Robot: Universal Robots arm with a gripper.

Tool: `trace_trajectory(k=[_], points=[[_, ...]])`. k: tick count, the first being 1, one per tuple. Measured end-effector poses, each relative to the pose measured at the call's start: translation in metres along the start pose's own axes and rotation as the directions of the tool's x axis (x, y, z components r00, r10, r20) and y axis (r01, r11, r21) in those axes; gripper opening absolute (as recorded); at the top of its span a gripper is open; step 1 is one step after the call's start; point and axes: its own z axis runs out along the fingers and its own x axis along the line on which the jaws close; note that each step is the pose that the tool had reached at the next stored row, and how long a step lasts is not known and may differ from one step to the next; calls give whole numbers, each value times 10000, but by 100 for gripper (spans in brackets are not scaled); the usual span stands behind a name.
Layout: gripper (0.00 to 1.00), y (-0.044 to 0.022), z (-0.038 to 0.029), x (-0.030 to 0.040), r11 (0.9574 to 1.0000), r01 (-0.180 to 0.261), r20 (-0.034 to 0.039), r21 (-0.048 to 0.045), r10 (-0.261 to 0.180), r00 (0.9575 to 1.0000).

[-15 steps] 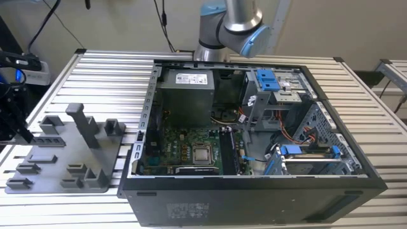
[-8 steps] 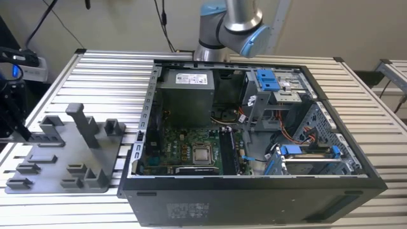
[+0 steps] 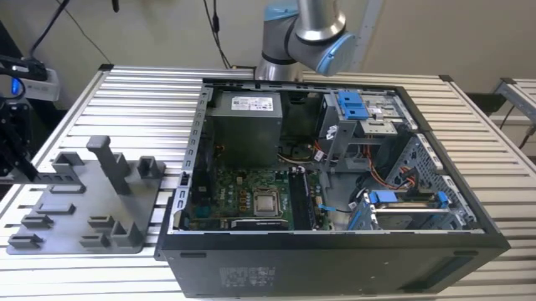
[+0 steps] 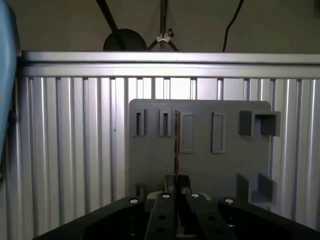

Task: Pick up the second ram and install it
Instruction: 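Pick up the second ram and move it above second insertion slot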

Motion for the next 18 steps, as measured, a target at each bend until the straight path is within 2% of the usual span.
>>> trace_trajectory(k=[18], points=[[14,3,-216,-4,10000,0,1,1,0,10000]])
